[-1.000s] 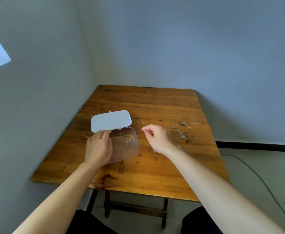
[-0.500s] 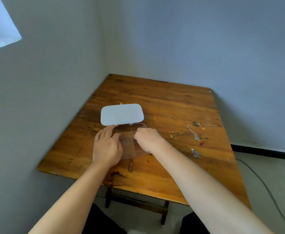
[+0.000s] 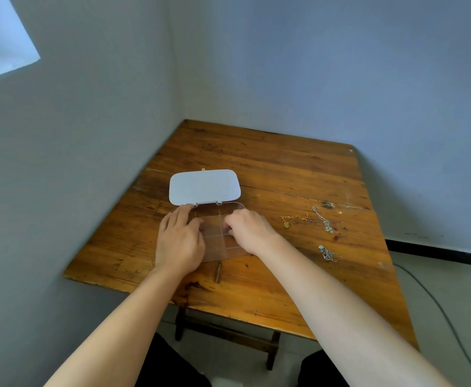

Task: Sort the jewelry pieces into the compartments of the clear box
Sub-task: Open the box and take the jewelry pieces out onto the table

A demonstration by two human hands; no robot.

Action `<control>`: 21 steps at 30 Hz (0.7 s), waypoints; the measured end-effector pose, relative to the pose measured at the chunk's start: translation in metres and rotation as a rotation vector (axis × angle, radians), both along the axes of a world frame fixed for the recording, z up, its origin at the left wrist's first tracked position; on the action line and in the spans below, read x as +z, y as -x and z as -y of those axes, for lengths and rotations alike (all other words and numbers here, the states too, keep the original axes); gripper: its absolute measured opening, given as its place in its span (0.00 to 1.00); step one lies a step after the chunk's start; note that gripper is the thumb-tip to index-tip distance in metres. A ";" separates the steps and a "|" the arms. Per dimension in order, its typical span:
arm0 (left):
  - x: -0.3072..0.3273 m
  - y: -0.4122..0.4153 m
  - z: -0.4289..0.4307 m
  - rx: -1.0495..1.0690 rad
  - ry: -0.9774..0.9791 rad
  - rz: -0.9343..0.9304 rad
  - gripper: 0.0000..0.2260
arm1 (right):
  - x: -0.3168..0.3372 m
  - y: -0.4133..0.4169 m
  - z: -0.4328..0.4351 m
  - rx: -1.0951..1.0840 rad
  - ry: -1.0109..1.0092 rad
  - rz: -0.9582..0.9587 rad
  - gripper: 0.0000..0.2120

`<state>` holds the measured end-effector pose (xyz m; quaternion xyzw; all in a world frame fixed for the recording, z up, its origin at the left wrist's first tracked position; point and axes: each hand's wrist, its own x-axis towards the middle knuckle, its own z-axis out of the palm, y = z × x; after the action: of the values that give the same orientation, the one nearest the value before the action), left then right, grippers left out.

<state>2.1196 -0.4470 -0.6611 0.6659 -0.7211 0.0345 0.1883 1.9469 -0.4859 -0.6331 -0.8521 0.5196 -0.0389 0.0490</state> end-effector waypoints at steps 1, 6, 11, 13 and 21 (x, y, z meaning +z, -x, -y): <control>0.000 0.000 0.000 0.000 0.001 -0.002 0.13 | -0.004 0.002 -0.001 -0.014 0.020 0.071 0.11; 0.000 0.000 0.000 0.005 0.003 -0.001 0.13 | -0.013 0.016 -0.012 -0.181 0.087 0.595 0.07; 0.001 0.001 -0.001 0.002 -0.015 0.001 0.14 | 0.009 0.033 -0.014 -0.597 -0.294 1.497 0.09; 0.002 0.001 -0.001 0.006 -0.025 -0.003 0.14 | 0.019 0.043 -0.015 -0.598 -0.453 1.741 0.11; 0.007 0.002 -0.001 0.000 -0.076 0.027 0.15 | 0.046 0.072 -0.035 -0.490 -0.480 1.849 0.12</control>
<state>2.1172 -0.4462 -0.6540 0.6719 -0.7245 0.0160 0.1531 1.8745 -0.4507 -0.5872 -0.3223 0.4329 -0.5924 0.5982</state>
